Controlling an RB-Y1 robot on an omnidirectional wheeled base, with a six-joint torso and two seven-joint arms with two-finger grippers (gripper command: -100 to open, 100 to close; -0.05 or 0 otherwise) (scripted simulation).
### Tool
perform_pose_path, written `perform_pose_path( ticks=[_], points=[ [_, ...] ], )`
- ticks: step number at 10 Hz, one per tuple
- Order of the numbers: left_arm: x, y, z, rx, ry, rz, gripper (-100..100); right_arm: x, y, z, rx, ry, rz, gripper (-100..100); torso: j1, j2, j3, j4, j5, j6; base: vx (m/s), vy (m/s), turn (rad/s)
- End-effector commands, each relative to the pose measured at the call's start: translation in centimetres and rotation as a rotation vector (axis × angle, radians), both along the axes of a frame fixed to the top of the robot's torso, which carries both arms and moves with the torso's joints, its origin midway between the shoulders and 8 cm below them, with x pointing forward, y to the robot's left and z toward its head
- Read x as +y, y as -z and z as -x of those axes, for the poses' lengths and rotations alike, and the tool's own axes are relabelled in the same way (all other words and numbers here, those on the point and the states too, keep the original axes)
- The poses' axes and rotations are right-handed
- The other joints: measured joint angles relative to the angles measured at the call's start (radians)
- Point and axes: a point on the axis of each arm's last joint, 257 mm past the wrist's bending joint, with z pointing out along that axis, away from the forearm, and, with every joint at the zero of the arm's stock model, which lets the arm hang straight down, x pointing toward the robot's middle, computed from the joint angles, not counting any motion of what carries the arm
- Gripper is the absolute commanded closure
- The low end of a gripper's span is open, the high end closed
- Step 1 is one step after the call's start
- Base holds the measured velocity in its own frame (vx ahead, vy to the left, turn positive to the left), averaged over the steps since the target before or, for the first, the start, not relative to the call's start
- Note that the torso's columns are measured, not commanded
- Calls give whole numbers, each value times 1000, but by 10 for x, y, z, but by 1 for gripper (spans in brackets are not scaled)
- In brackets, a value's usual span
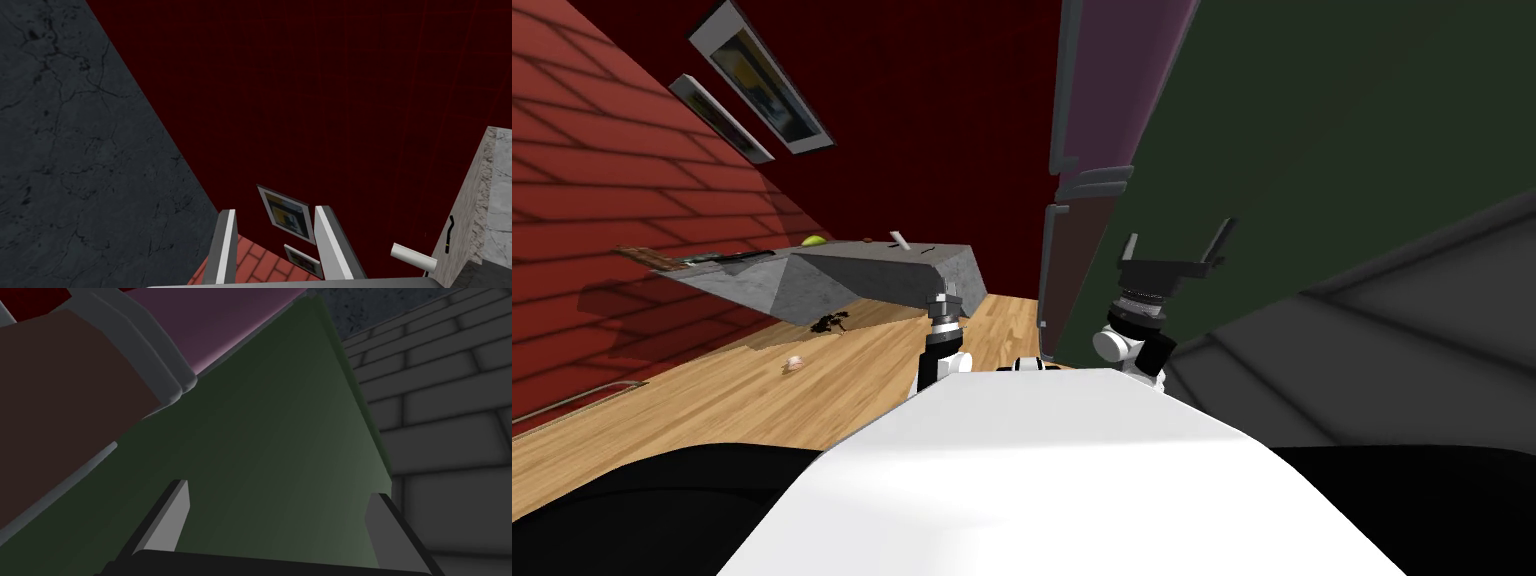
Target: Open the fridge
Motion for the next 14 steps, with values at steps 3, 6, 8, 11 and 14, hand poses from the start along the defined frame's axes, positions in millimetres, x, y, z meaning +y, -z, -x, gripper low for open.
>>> perform_pose_path(
  ticks=[3, 6, 8, 11, 14],
  points=[
    [0, 0, 0, 0, 0, 0, 0, -10, -24, 21, -145, -97, -106, -100, 1, 0, 0, 0, 0, -1, 5, -25, 152],
    [0, 0, 0, 0, 0, 0, 0, -19, -45, 42, -279, -179, -196, -100, 1, 1, 0, 0, 0, 0, 2, -24, 175],
    [0, 0, 0, 0, 0, 0, 0, -25, -53, 51, -344, -223, -247, -100, 0, 0, 0, 0, 0, 0, -1, -26, 175],
    [0, 0, 0, 0, 0, 0, 0, -36, -58, 57, -402, -280, -320, -100, 1, 0, 0, 0, 0, -1, -2, -25, 151],
    [0, 0, 0, 0, 0, 0, 0, -51, -68, 72, -522, -364, -421, -100, 1, 0, 0, 0, 0, 0, -6, -28, 209]
  ],
)
